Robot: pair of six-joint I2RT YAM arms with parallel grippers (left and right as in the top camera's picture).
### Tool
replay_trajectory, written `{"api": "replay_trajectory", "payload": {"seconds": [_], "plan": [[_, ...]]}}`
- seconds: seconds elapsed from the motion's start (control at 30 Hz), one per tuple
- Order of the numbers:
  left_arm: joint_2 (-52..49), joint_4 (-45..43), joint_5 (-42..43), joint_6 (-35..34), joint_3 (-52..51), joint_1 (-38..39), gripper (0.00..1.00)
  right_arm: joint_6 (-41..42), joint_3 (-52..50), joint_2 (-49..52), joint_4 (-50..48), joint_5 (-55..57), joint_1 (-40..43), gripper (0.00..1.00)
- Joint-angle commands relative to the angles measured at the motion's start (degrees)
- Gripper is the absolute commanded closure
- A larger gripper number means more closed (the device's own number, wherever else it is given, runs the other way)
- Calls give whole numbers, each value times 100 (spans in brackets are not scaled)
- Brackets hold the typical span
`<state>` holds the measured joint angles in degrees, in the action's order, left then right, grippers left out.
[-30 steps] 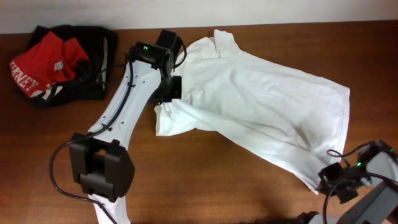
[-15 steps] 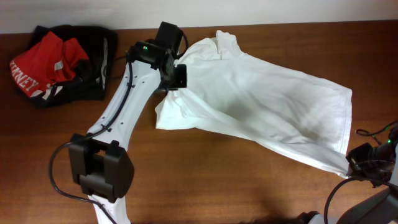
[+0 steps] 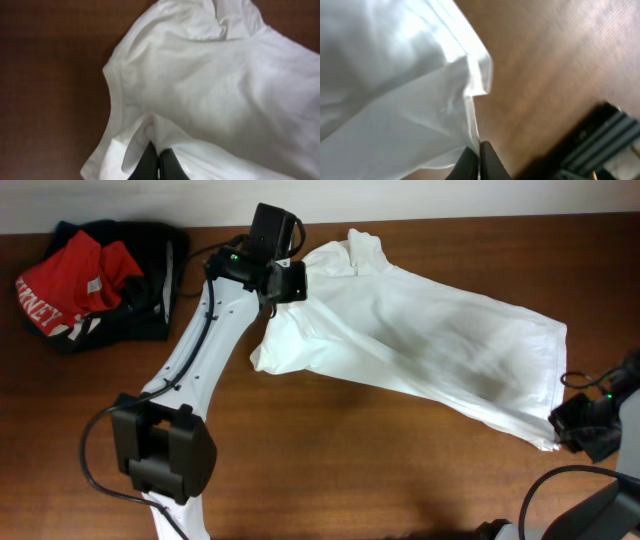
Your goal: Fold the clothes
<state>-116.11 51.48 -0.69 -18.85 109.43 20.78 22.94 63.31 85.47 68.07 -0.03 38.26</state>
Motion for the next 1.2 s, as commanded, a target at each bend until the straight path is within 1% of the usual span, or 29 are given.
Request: {"api": "replay_trajectory", "payload": {"seconds": [0.0,0.17,0.27,0.33,0.37,0.43,0.47,0.5,0.53,0.6,0.63,0.67,0.73,0.77,0.8,0.9,0.93,0.97,1.0,1.07,1.1,1.17], "plan": [[-380,-260,-79,90,11,-15,99,46,-42,20,-376,11,-304,95],[-710,-483,-79,90,11,-15,99,44,-42,31,-1189,31,-490,95],[-863,-544,-79,90,11,-15,99,-28,-42,116,-1506,140,-492,96],[-955,-544,-81,90,11,-15,99,-42,-42,295,-1620,424,-492,96],[-992,-544,-81,90,11,-17,86,-44,-42,437,-1707,455,-492,95],[-992,-566,-83,92,11,-22,85,-140,-42,577,-1847,485,-492,92],[-992,-590,-83,92,11,-22,84,-234,-39,656,-1961,485,-492,86],[-992,-610,-85,92,11,-22,82,-262,-28,680,-1980,476,-492,70],[-992,-623,-92,94,11,-22,81,-260,2,684,-1923,450,-492,49],[-988,-625,-313,101,13,-22,73,-282,240,684,-1515,328,-492,5],[-977,-608,-341,219,35,-26,59,-297,415,684,-1250,332,-492,1],[-975,-501,-319,247,109,-35,48,-323,634,684,-955,337,-483,1],[-975,-125,-302,247,339,-48,41,-326,1130,684,-310,321,-483,1],[-973,-20,-299,249,382,-48,39,-343,1335,684,-48,225,-496,1],[-973,83,-267,251,402,-48,39,-511,1486,684,153,-74,-514,1],[-1045,382,409,525,393,-33,43,-1075,1491,684,269,-1143,-647,1],[-1091,426,520,549,391,-24,48,-1071,1416,684,256,-1228,-732,1],[-1158,459,588,551,391,-15,56,-1069,1346,684,216,-1226,-809,4],[-1259,481,605,549,391,-4,64,-1069,1222,684,107,-1226,-922,15],[-1486,525,605,549,391,7,79,-1047,966,684,-173,-1233,-1145,32],[-1613,570,603,549,391,7,82,-1047,798,684,-358,-1246,-1307,43],[-1790,651,581,549,391,-13,92,-1049,573,684,-649,-1246,-1569,59]]}}
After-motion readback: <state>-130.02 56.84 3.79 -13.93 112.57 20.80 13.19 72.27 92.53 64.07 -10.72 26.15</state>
